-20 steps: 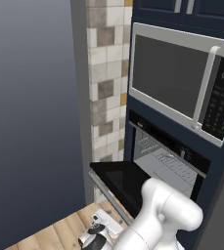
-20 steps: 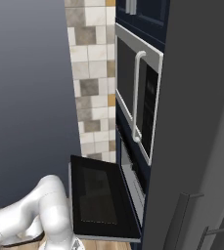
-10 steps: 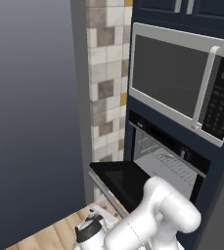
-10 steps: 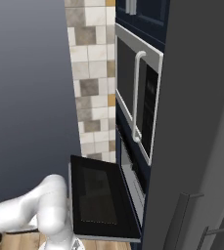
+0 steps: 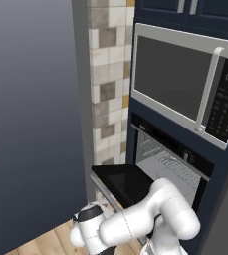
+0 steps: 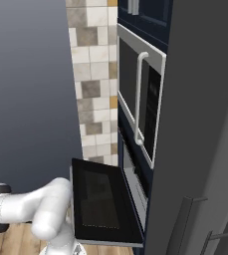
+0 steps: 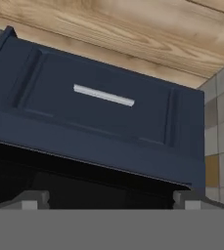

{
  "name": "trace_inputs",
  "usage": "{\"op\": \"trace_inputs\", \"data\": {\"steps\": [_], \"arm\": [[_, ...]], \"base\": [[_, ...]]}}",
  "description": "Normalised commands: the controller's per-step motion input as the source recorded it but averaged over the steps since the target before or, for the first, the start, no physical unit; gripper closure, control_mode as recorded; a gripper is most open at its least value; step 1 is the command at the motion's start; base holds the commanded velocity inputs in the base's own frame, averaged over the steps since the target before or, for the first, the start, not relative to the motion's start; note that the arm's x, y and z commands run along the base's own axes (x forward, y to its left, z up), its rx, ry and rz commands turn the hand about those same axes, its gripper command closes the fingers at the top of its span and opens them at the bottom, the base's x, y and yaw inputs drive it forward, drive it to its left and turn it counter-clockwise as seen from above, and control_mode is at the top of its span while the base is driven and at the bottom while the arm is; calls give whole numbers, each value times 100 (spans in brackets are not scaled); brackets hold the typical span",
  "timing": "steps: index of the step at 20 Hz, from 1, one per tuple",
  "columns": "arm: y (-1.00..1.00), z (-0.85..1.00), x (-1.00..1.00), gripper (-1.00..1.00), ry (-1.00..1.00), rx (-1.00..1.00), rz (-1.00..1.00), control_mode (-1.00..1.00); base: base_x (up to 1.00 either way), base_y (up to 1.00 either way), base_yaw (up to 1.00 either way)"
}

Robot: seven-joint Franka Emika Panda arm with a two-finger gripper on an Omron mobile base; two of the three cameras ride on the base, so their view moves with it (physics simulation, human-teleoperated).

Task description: Place the fish on the rack of the oven, and slide the rack back inside. Close the oven door.

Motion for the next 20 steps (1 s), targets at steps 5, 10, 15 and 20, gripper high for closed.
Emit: {"op": "trace_inputs", "data": {"steps": [5,10,15,20], "arm": [[-6,-100,32,-100,-24,-36,-37,-100],[-32,-100,-1,-100,-40,-35,-43,-100],[-56,-90,-2,-100,-40,-30,-38,-100],[-72,-37,0,-100,-29,-20,-32,-100]], "base": [[0,0,0],[0,0,0],[0,0,0],[0,0,0]]}}
